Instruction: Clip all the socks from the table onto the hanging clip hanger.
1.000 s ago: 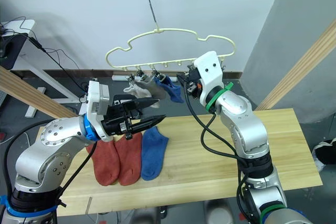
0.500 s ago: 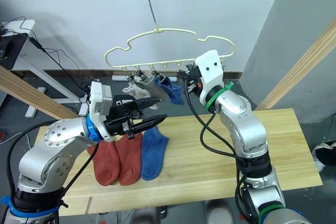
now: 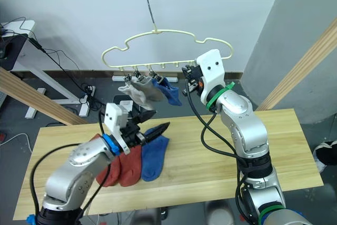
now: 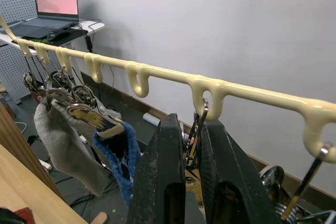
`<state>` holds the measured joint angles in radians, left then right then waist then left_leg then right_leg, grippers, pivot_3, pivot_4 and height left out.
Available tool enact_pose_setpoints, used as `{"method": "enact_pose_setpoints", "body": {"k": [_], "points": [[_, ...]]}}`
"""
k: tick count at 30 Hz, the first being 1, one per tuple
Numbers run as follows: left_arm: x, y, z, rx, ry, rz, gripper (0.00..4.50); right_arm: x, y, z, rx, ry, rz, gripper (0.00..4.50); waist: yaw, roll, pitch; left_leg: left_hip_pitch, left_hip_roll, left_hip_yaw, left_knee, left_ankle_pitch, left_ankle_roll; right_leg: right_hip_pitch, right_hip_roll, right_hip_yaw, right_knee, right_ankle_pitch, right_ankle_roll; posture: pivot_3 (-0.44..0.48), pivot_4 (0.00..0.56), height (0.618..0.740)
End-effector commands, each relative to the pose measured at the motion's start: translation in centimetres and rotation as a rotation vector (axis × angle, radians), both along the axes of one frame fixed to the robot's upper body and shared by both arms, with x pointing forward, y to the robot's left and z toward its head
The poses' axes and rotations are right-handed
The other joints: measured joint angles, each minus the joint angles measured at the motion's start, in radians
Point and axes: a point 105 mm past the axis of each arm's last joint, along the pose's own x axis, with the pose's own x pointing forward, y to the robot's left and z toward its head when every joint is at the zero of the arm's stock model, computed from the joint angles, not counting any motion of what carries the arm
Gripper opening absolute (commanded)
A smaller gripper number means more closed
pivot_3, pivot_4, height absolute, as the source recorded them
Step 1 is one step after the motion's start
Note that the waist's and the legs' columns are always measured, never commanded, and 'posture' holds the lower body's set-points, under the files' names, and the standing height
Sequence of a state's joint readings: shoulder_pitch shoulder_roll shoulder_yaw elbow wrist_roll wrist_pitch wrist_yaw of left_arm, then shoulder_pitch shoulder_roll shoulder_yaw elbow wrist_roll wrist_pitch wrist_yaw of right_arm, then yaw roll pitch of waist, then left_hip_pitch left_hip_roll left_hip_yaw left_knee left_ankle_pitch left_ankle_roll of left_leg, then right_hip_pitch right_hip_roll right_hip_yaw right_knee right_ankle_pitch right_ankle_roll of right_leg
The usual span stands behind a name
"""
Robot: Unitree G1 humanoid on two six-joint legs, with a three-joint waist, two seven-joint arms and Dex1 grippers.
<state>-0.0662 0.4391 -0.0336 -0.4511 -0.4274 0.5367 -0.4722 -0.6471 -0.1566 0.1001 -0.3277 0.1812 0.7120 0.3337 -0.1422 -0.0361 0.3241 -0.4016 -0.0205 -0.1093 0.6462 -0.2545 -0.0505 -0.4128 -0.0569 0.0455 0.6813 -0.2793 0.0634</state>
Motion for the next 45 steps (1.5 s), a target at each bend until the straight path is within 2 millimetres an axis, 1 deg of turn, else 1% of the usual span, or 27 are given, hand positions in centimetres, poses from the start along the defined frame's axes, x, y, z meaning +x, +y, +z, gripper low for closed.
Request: {"method": "enact_pose_setpoints", "body": {"k": [1, 3, 4, 5, 7, 9, 11, 14, 18, 23, 26, 29, 31, 33, 36, 42, 44, 45], "points": [[0.3, 0.5, -2.7, 0.039, 0.026, 0.151, 4.48, -0.5, 0.2, 1.5, 0.025, -0.051, 0.024, 0.05, 0.000, 0.001, -0.001, 0.000, 0.000, 0.000, 0.000, 0.000, 0.000, 0.000, 0.000, 0.000, 0.000, 0.000, 0.000, -0.225, 0.277, 0.740], [0.4, 0.7, -5.6, 0.054, 0.100, 0.229, 4.50, -0.6, 0.2, 1.4, 0.021, -0.048, 0.030, 0.05, -0.001, 0.001, -0.001, 0.000, 0.000, 0.001, 0.001, 0.000, 0.000, 0.000, 0.000, 0.001, 0.000, 0.000, 0.000, -0.231, 0.278, 0.740], [0.3, 0.6, -6.4, 0.060, 0.120, 0.237, 4.50, -0.6, 0.3, 1.4, 0.020, -0.047, 0.031, 0.05, -0.001, 0.001, -0.001, 0.000, 0.000, 0.001, 0.001, 0.000, 0.000, 0.000, 0.000, 0.001, 0.000, 0.000, 0.000, -0.231, 0.278, 0.740], [0.3, 0.5, -7.1, 0.069, 0.141, 0.247, 4.50, -0.6, 0.3, 1.4, 0.018, -0.046, 0.034, 0.05, 0.000, 0.001, -0.001, 0.000, 0.000, 0.001, 0.001, 0.000, 0.000, 0.000, 0.000, 0.001, 0.000, 0.000, 0.000, -0.231, 0.278, 0.740], [0.3, 0.5, -7.7, 0.079, 0.152, 0.255, 4.50, -0.6, 0.3, 1.4, 0.015, -0.047, 0.036, 0.05, 0.000, 0.001, -0.001, 0.000, 0.000, 0.000, 0.001, 0.000, 0.000, 0.000, 0.000, 0.000, 0.000, 0.001, 0.000, -0.231, 0.278, 0.740], [0.1, -0.1, -8.7, 0.086, 0.183, 0.253, 4.50, -0.7, 0.4, 1.4, 0.014, -0.045, 0.039, 0.05, 0.000, 0.001, -0.001, 0.000, 0.000, 0.000, 0.001, 0.000, 0.000, 0.000, 0.000, 0.000, 0.001, 0.001, -0.001, -0.246, 0.280, 0.740], [0.1, -0.1, -9.3, 0.095, 0.194, 0.274, 4.50, -0.7, 0.3, 1.3, 0.013, -0.043, 0.039, 0.05, 0.000, 0.001, -0.001, 0.000, 0.000, 0.001, 0.001, 0.000, 0.000, 0.000, 0.000, 0.000, 0.001, 0.001, -0.001, -0.248, 0.280, 0.740], [0.4, 0.5, -10.0, 0.119, 0.211, 0.336, 4.50, -0.7, 0.3, 1.2, 0.011, -0.037, 0.038, 0.05, -0.001, 0.001, -0.001, 0.000, 0.000, 0.001, 0.001, 0.000, 0.000, 0.000, 0.000, 0.000, 0.000, 0.001, 0.000, -0.249, 0.281, 0.740], [0.3, 0.7, -10.6, 0.134, 0.229, 0.363, 4.50, -0.8, 0.4, 1.1, 0.011, -0.033, 0.043, 0.05, -0.002, 0.001, -0.001, 0.000, 0.000, 0.001, 0.001, 0.000, 0.000, 0.000, 0.000, 0.000, 0.001, 0.001, 0.000, -0.252, 0.280, 0.740], [0.1, 0.7, -11.4, 0.173, 0.246, 0.363, 4.50, -0.8, 0.5, 1.0, 0.020, -0.023, 0.047, 0.05, -0.002, 0.001, -0.001, 0.000, 0.000, 0.001, 0.001, 0.000, 0.000, 0.000, 0.000, 0.000, 0.001, 0.001, 0.000, -0.252, 0.279, 0.740], [-0.2, 0.5, -12.1, 0.210, 0.270, 0.332, 4.50, -0.9, 0.6, 0.9, 0.026, -0.012, 0.054, 0.05, -0.002, 0.002, -0.003, 0.000, 0.000, 0.001, 0.001, 0.000, 0.000, 0.000, 0.000, 0.000, 0.001, 0.001, 0.000, -0.256, 0.277, 0.740], [-0.1, 0.7, -12.3, 0.243, 0.260, 0.341, 3.87, -0.9, 0.6, 0.9, 0.035, -0.001, 0.061, 0.05, -0.003, 0.003, -0.005, 0.000, 0.000, 0.001, 0.001, 0.000, 0.000, 0.000, 0.000, 0.000, 0.001, 0.001, 0.000, -0.259, 0.273, 0.740], [0.1, 0.6, -12.0, 0.251, 0.245, 0.334, 3.28, -0.9, 0.6, 0.8, 0.042, 0.008, 0.064, 0.05, -0.003, 0.004, -0.008, 0.001, 0.000, 0.001, 0.001, 0.000, 0.000, 0.000, 0.000, 0.000, 0.001, 0.001, 0.000, -0.258, 0.271, 0.740], [0.2, 0.5, -11.9, 0.254, 0.241, 0.333, 2.80, -1.0, 0.6, 0.8, 0.045, 0.014, 0.067, 0.05, -0.003, 0.005, -0.011, 0.000, 0.000, 0.001, 0.001, 0.000, 0.000, 0.000, 0.000, 0.000, 0.001, 0.001, 0.000, -0.258, 0.271, 0.740], [0.2, 0.6, -12.0, 0.268, 0.236, 0.330, 1.89, -1.1, 0.7, 0.7, 0.054, 0.025, 0.075, 0.05, -0.004, 0.005, -0.015, 0.000, 0.000, 0.001, 0.001, 0.000, 0.000, 0.000, 0.000, 0.000, 0.000, 0.001, 0.000, -0.259, 0.270, 0.740], [-0.2, 0.2, -11.8, 0.241, 0.227, 0.294, 0.83, -1.2, 0.8, 0.6, 0.059, 0.037, 0.084, 0.05, -0.004, 0.005, -0.016, 0.001, 0.000, 0.001, 0.001, 0.000, 0.000, 0.001, 0.000, 0.000, 0.001, 0.002, 0.000, -0.261, 0.268, 0.740], [-0.2, -0.2, -11.3, 0.201, 0.203, 0.269, 0.50, -1.2, 0.8, 0.6, 0.059, 0.037, 0.084, 0.05, -0.004, 0.005, -0.016, 0.001, 0.000, 0.001, 0.001, 0.000, 0.000, 0.001, 0.000, 0.000, 0.000, 0.002, 0.000, -0.261, 0.268, 0.740], [-0.3, -0.9, -10.3, 0.170, 0.150, 0.215, 0.32, -1.2, 0.8, 0.6, 0.058, 0.036, 0.083, 0.05, -0.004, 0.005, -0.016, 0.001, 0.000, 0.001, 0.001, 0.000, 0.000, 0.001, 0.000, 0.000, 0.000, 0.002, 0.000, -0.261, 0.268, 0.740]]}}
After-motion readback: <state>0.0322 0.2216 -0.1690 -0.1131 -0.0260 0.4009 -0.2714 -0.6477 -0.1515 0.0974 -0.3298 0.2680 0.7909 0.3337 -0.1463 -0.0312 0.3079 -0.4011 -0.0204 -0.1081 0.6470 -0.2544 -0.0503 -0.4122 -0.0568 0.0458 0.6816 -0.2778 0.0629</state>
